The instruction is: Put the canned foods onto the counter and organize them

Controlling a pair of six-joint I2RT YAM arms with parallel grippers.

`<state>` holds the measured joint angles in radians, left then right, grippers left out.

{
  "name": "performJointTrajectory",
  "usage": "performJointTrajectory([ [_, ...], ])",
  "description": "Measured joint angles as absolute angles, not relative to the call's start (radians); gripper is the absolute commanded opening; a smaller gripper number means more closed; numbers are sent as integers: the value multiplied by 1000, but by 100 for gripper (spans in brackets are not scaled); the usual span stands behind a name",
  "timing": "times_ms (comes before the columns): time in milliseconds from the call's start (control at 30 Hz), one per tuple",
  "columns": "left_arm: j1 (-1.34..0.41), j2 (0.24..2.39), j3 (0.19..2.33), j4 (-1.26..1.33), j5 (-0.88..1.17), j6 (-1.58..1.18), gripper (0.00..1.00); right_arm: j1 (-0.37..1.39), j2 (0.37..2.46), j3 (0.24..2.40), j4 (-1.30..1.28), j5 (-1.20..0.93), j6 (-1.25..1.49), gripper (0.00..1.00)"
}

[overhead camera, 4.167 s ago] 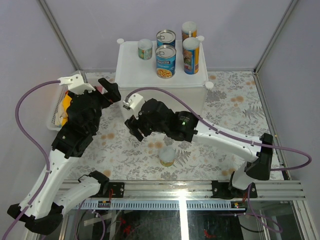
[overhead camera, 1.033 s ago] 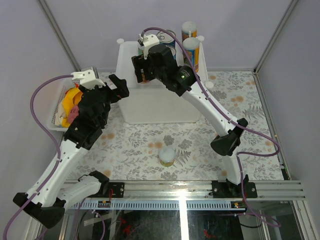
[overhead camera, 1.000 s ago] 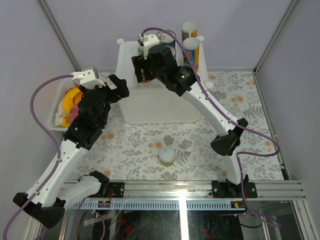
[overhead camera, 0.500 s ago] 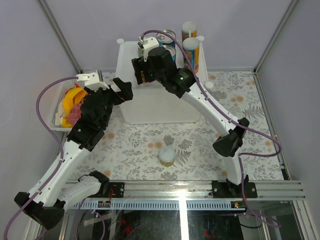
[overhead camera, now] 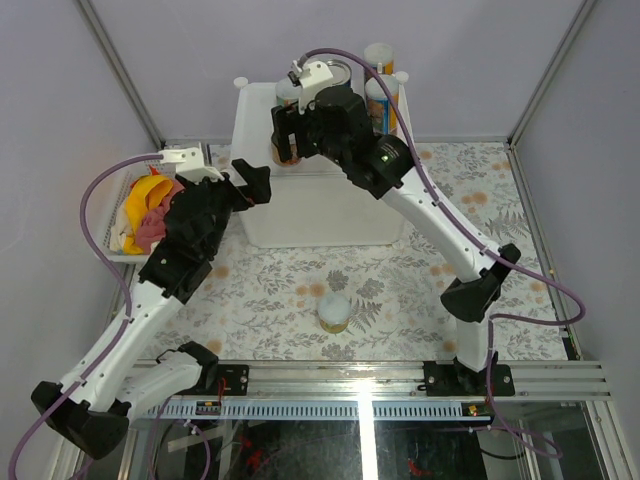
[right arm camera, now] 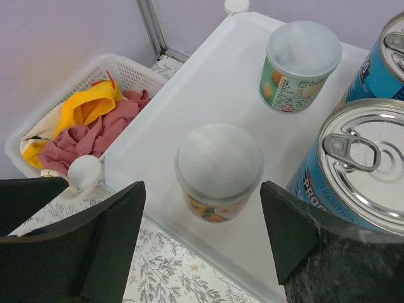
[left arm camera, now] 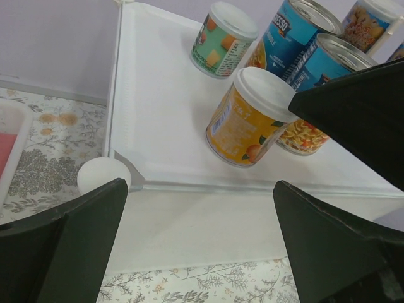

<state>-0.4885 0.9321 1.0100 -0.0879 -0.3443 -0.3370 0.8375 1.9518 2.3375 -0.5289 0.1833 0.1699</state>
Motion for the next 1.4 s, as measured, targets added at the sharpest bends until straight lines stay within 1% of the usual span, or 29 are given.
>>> performJointTrajectory([
  [233, -488, 955, 992, -20, -272, -315, 100, 838, 1858, 2237, -500, 167, 170, 80],
  [433, -488, 1018, 992, 27, -209, -289, 100, 838, 1747, 2148, -458, 164, 170, 79],
  [667, -488, 1089, 998, 76, -199, -273, 99, 838, 1632, 2067, -423, 164, 170, 79],
  [900, -488, 1162, 1034, 121, -197, -266, 92, 838, 1570, 1998, -401, 165, 169, 79],
  [1000, -488, 1186, 1048, 134, -194, -263, 82, 838, 1561, 1975, -398, 167, 168, 79],
  [1033, -488, 1194, 1050, 140, -192, -263, 81, 838, 1560, 1970, -398, 167, 167, 79],
  [1400, -488, 1261, 1089, 176, -190, -251, 80, 838, 1556, 1958, -397, 168, 151, 79],
])
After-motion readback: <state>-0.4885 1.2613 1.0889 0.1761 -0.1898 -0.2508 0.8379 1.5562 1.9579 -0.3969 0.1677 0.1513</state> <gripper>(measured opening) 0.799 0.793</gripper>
